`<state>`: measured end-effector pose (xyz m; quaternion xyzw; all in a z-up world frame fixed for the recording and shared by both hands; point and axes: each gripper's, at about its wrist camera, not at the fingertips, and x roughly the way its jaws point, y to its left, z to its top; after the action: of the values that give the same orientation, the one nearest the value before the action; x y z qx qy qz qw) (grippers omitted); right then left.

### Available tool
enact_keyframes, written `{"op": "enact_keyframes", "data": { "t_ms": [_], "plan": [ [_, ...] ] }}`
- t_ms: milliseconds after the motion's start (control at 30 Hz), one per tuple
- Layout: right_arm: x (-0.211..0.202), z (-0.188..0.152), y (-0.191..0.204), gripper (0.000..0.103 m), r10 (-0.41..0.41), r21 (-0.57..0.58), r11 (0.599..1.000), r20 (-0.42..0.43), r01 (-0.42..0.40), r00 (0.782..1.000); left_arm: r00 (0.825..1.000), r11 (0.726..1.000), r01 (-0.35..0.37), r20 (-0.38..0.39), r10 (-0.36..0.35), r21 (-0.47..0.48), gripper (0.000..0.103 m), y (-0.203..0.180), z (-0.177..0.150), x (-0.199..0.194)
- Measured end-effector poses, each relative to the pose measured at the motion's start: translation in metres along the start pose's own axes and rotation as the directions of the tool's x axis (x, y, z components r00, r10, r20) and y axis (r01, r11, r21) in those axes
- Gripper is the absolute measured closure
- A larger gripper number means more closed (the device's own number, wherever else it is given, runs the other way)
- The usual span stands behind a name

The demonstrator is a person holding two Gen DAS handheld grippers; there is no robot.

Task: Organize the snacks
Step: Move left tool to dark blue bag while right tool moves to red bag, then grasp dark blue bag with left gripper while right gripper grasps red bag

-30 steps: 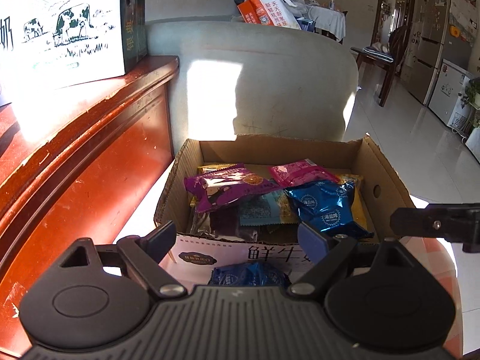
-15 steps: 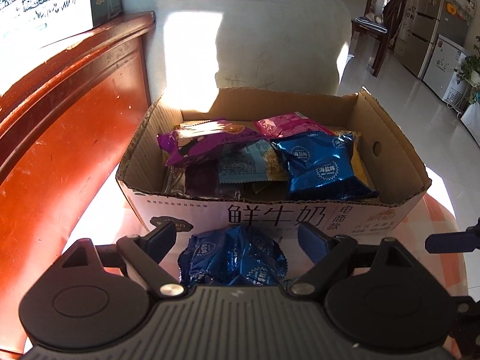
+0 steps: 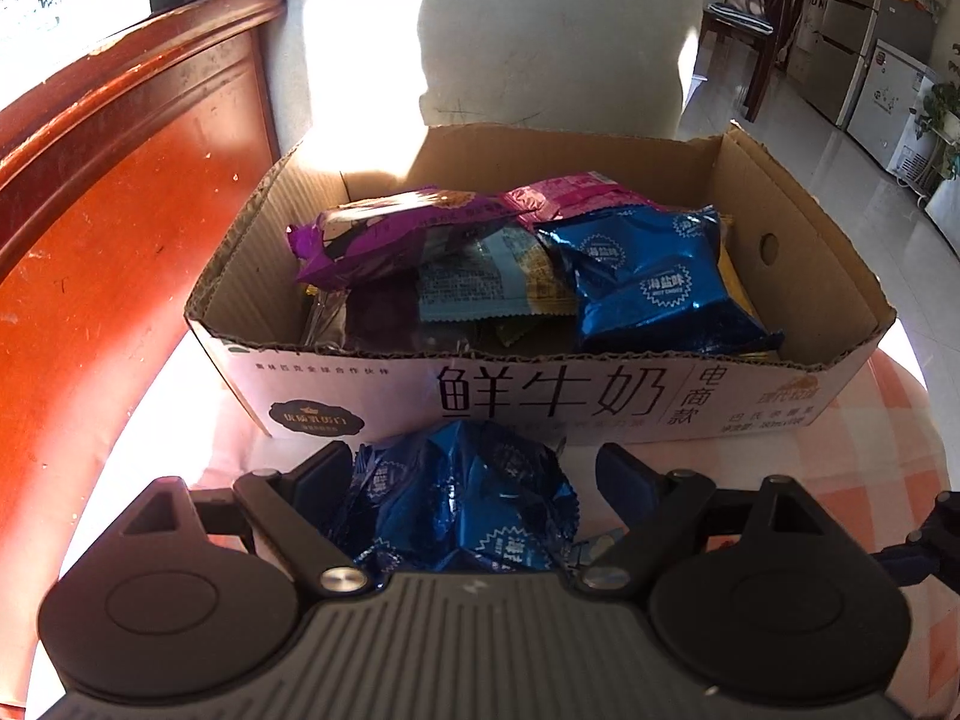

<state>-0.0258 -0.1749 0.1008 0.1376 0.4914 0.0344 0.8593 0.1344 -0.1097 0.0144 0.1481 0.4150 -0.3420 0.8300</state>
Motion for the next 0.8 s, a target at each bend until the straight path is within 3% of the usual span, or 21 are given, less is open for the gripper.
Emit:
{"op": "enact_keyframes", "data": {
  "t_ms": [300, 600, 800],
  "plan": [
    [0.017, -0.005, 0.009, 0.003, -0.011, -0.03, 0.999, -0.03, 0.01, 0.999, 1.0, 1.0, -0.017, -0.003, 0.017, 0.022, 0.015, -0.003, -0.007, 0.008],
    [0.024, -0.011, 0.016, 0.003, -0.062, -0.107, 0.993, -0.027, 0.059, 0.998, 1.0, 1.0, -0.024, 0.011, 0.024, 0.006, 0.033, 0.003, -0.015, -0.002],
    [0.019, -0.012, 0.021, 0.024, -0.059, -0.12, 0.991, -0.004, 0.058, 0.998, 0.997, 0.997, -0.071, 0.031, 0.07, 0.031, 0.045, 0.002, -0.019, -0.018]
  ]
}}
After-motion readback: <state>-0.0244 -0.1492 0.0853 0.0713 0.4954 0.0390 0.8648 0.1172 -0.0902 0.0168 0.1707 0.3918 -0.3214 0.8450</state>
